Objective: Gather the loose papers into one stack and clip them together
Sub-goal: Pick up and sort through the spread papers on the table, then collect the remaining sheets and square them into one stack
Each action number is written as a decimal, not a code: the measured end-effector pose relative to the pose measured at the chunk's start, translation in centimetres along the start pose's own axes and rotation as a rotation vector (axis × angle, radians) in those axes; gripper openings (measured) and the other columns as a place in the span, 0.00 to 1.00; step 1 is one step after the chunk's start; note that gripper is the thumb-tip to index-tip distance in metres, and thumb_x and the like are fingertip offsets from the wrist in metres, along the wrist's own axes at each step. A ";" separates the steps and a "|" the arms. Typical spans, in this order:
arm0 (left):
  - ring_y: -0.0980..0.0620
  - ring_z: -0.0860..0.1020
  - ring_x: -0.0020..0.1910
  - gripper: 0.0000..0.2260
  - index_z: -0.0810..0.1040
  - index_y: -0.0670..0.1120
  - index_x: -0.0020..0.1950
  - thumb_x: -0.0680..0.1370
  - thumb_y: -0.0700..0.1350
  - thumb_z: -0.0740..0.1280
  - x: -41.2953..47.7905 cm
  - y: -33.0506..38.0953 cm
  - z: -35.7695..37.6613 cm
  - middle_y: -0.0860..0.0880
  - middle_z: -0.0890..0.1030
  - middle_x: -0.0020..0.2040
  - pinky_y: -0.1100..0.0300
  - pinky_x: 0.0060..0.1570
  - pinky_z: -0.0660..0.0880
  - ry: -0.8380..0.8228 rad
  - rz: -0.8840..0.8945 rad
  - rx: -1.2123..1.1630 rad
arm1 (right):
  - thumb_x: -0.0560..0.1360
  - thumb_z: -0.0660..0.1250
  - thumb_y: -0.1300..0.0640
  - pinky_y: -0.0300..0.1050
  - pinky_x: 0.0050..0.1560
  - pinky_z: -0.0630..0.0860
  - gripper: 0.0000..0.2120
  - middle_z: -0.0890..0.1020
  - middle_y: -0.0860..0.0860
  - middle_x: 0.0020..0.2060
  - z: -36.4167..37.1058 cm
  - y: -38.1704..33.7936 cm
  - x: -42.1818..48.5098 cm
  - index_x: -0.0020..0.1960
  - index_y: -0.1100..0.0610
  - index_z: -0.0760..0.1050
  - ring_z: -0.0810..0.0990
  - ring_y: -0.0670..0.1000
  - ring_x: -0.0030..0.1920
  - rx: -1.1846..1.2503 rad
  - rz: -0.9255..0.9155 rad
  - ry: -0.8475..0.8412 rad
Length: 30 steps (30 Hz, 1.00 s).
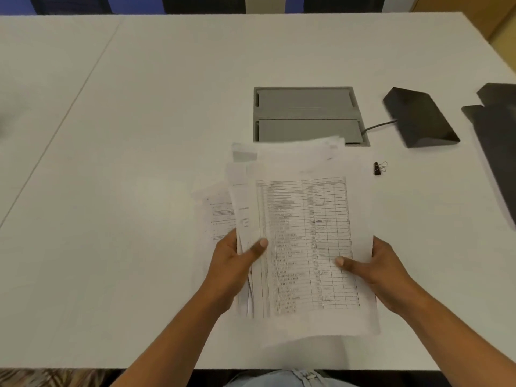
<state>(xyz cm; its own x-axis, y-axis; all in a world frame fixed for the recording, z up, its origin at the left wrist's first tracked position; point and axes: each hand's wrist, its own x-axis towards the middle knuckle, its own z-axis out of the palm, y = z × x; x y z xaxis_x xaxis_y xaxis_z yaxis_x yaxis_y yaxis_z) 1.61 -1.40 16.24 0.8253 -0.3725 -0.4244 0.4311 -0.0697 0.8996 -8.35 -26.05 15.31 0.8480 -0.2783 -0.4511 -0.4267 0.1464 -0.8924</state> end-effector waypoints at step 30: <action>0.69 0.81 0.47 0.15 0.79 0.64 0.49 0.76 0.41 0.72 2.2 -0.6 3.3 0.67 0.84 0.44 0.66 0.47 0.81 0.050 0.349 0.162 | 0.70 0.74 0.64 0.42 0.49 0.82 0.21 0.85 0.46 0.50 1.1 -0.7 0.9 0.55 0.43 0.77 0.83 0.45 0.53 -0.042 -0.364 0.195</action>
<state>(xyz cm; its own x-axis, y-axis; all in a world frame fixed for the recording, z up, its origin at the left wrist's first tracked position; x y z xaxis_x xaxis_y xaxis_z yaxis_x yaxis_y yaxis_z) 1.96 -5.23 15.11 0.9307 -0.3543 -0.0907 0.0612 -0.0935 0.9937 -6.95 -25.41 15.58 0.8722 -0.4798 -0.0953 -0.1262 -0.0325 -0.9915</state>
